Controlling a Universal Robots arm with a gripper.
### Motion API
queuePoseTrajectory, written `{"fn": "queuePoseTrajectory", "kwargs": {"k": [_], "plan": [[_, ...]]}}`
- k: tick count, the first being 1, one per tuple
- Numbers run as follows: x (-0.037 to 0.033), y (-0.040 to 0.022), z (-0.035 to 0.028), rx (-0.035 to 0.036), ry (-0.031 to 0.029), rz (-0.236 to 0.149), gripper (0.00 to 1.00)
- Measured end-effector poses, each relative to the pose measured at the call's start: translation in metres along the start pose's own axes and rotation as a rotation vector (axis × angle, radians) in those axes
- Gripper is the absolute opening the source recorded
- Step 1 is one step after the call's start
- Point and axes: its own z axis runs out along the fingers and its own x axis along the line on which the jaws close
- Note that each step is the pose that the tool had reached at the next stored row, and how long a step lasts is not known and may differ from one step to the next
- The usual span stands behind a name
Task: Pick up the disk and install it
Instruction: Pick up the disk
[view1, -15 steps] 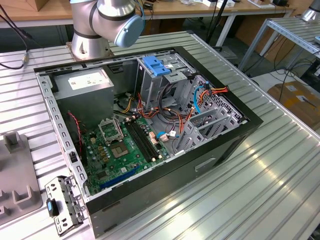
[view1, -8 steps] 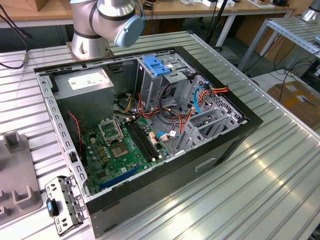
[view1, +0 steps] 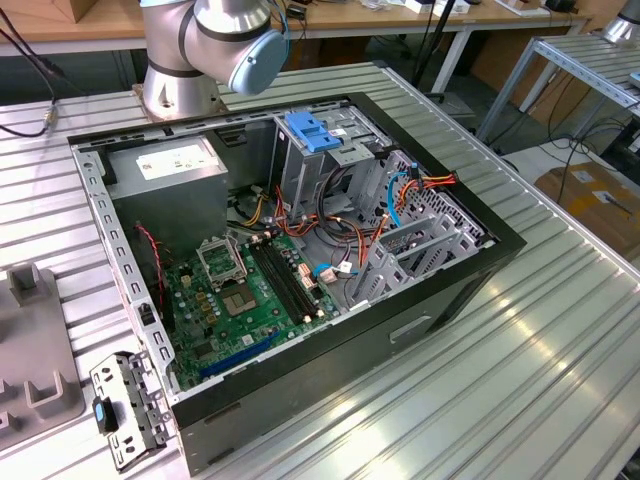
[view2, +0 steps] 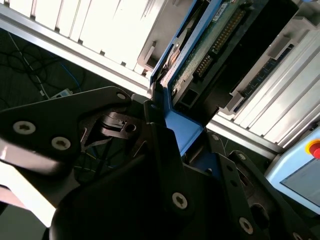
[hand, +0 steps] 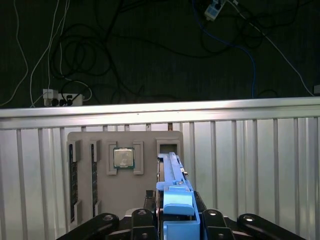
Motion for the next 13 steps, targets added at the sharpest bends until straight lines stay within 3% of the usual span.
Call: {"fn": "queuePoseTrajectory", "kwargs": {"k": [13], "plan": [[-0.0001, -0.0003, -0.0031, 0.0000, 0.0035, 0.000, 0.37]]}}
